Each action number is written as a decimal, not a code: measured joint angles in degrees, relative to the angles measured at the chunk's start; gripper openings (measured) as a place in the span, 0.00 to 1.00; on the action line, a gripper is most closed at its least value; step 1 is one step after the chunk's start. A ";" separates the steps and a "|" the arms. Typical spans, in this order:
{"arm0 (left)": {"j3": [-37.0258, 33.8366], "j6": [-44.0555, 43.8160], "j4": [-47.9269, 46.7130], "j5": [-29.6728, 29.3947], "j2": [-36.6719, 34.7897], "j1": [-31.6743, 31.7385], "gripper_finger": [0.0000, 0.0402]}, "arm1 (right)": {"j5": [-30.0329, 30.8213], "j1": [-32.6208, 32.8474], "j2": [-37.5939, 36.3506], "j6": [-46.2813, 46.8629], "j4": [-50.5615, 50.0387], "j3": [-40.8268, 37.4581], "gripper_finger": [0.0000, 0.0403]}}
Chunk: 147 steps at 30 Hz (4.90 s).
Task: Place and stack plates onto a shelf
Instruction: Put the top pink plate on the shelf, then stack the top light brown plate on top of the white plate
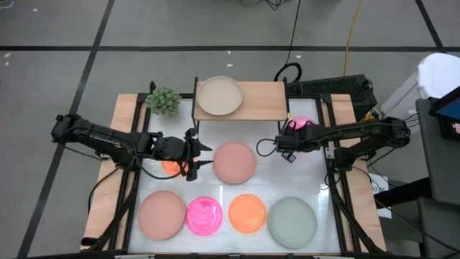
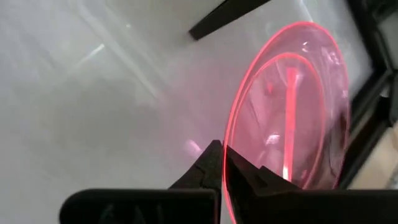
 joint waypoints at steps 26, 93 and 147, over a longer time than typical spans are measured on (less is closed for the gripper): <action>0.00 0.44 2.86 0.00 0.00 0.00 0.52 | 6.39 3.93 0.78 7.32 -25.66 24.21 0.00; 0.00 11.50 2.48 -0.07 0.00 0.05 0.52 | 2.50 -11.68 12.70 -57.97 16.39 26.28 0.00; 0.02 0.56 -1.94 -0.02 0.02 -5.96 0.52 | -1.72 12.36 -0.04 -31.51 26.45 20.91 0.23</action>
